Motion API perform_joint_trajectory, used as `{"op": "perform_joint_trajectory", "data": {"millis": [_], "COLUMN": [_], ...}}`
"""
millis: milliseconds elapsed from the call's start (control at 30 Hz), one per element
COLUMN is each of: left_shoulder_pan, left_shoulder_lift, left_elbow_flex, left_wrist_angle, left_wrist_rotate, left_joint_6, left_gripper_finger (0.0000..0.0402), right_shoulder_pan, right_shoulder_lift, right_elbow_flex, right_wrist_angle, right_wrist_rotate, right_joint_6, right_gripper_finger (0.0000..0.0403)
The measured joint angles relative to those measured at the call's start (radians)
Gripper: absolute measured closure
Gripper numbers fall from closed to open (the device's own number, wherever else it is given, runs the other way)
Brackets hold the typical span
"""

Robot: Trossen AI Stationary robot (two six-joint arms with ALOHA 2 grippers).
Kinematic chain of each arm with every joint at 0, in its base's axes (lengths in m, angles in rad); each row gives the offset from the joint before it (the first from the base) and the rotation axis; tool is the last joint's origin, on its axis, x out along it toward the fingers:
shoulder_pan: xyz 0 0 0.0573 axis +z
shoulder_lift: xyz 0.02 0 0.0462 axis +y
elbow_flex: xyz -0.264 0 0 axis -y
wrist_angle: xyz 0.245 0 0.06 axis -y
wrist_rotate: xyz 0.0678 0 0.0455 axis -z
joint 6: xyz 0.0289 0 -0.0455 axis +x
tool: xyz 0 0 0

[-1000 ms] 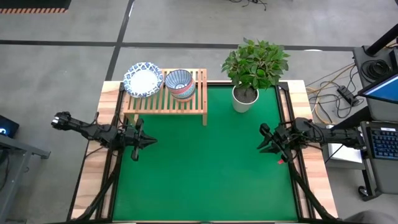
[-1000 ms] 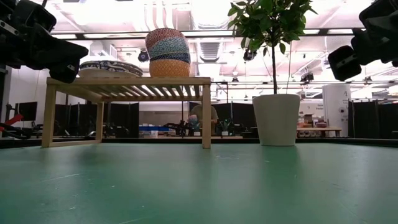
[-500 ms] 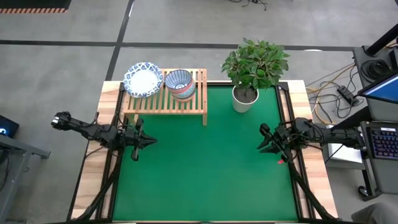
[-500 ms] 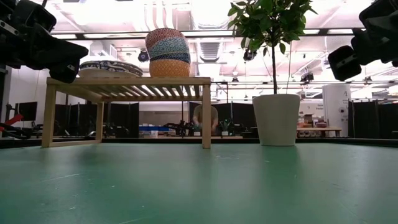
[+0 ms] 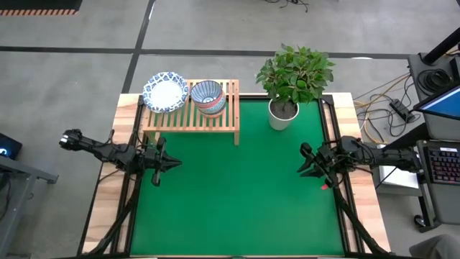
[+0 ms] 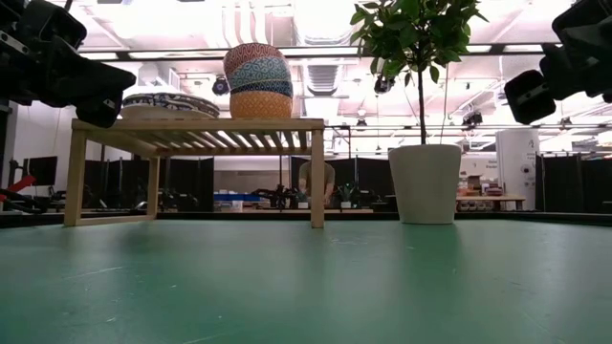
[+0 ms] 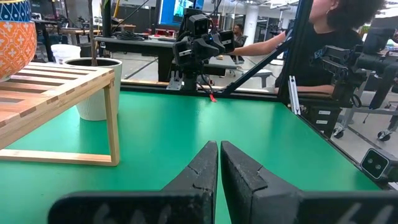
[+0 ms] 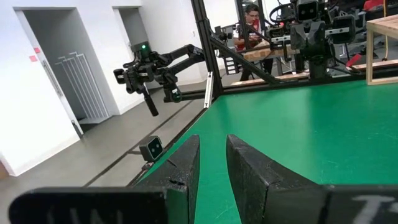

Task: Place and stack bowls onto a shelf
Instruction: Return to Home Position

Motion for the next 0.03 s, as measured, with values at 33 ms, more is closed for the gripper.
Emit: {"op": "perform_joint_trajectory", "data": {"millis": [33], "left_shoulder_pan": [0.0], "left_shoulder_lift": [0.0], "left_elbow_flex": [0.0], "left_wrist_angle": [0.0], "left_wrist_rotate": [0.0], "left_joint_6": [0.0], "left_gripper_finger": [0.04], "right_shoulder_pan": [0.0], "right_shoulder_lift": [0.0], "right_elbow_flex": [0.0], "right_wrist_angle": [0.0], "right_wrist_rotate": [0.0], "right_joint_6": [0.0], "right_gripper_finger": [0.0335]}}
